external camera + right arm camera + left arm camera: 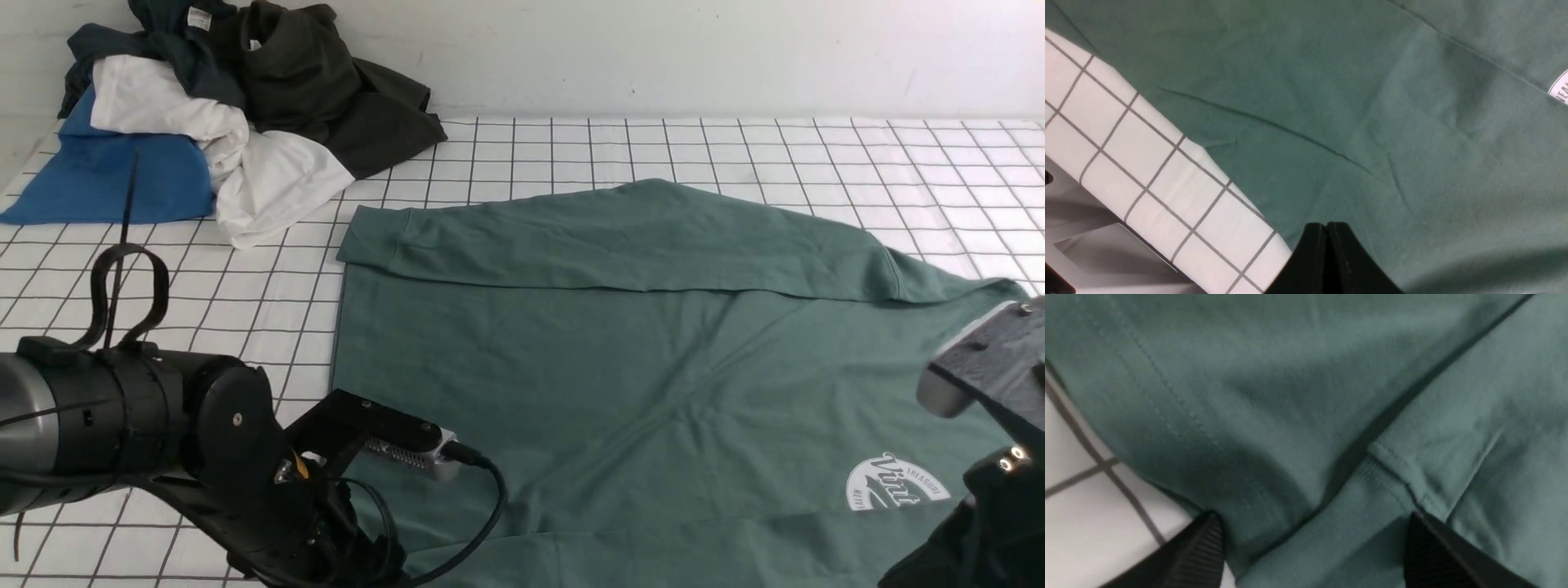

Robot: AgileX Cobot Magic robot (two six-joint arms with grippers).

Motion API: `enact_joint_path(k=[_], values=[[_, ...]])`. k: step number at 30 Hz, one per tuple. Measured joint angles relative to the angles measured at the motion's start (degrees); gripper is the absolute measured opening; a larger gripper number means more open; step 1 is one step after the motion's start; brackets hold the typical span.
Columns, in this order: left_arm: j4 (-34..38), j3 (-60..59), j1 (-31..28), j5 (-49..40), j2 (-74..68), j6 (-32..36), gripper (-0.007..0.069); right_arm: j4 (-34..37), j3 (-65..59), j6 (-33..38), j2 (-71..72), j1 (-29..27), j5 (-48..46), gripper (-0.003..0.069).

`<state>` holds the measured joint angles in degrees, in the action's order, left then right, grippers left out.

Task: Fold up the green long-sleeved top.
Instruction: Use the left arm to clamp the cuff closest to it

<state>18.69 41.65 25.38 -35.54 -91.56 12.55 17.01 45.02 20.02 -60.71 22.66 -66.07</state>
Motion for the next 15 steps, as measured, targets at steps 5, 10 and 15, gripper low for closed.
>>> enact_joint_path(k=[5,10,15], values=[[1.0,0.8,0.1,0.0,-0.3,0.0,0.0474,0.0,0.0,0.0,0.0,0.0,1.4,-0.0014],[0.8,0.8,0.1,-1.3,-0.5,0.0,0.039,0.0,0.0,0.0,0.0,0.0,2.4,-0.0014],[-0.3,0.9,0.1,-4.5,-0.5,0.4,0.0288,0.0,0.0,0.0,0.0,0.0,2.5,-0.0014]])
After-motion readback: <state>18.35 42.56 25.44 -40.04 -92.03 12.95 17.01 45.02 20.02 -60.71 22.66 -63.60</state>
